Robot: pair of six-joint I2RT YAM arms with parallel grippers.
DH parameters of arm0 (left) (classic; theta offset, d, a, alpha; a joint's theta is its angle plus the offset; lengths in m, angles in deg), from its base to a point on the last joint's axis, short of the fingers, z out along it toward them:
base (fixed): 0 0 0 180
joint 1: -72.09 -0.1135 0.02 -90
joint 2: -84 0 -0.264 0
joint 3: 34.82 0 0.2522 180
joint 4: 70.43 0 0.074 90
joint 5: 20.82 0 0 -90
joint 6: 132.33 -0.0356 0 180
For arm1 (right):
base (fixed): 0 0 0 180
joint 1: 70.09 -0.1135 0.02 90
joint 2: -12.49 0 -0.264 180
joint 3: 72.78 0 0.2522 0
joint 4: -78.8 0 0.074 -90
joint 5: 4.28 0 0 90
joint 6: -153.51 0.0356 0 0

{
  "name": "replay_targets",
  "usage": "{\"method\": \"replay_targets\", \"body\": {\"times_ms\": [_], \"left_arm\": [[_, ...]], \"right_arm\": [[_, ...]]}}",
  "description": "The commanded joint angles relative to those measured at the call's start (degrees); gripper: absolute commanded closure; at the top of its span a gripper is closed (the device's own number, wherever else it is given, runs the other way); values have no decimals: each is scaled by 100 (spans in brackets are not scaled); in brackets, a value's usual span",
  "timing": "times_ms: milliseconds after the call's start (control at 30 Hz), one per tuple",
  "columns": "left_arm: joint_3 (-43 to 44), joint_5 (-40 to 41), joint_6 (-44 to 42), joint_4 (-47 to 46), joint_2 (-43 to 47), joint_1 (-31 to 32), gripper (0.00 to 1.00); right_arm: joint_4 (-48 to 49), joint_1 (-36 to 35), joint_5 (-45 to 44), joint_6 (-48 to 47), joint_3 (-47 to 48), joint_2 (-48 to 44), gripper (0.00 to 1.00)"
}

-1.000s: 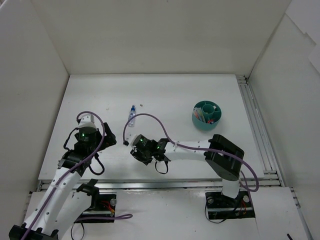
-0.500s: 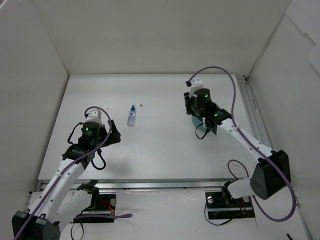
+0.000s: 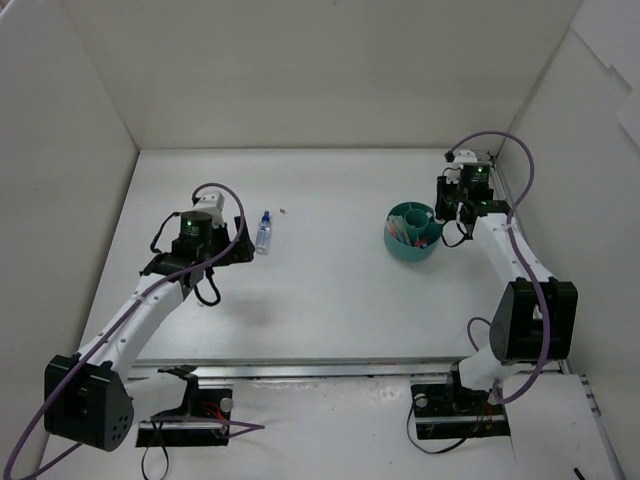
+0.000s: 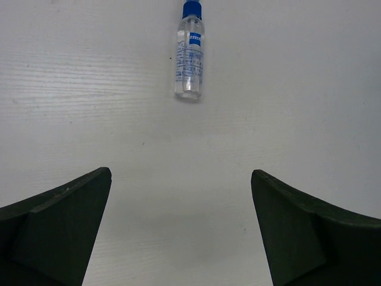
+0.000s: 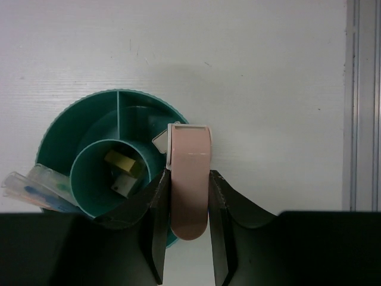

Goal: Sort the stationery into containers
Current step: Place the stapler in the storage box.

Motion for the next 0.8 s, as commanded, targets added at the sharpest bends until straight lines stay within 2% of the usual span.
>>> {"method": "replay_targets", "body": {"times_ms": [0,267,500,767], "left_arm": [[428,-186,-195,-476,-112,-70,0],[622,-362,-213,-477,-446,-70,0],[552,-362,-257,-608,-525,-70,0],[868,-485,-432,-714,-1052,-70,0]], "right_arm": [[115,140,556,-354,401,104,96],[115,175,872,-469,884,763,90],[98,166,1057,-601,621,711,84],[-8,184,1127,-662,427,447,61]]}}
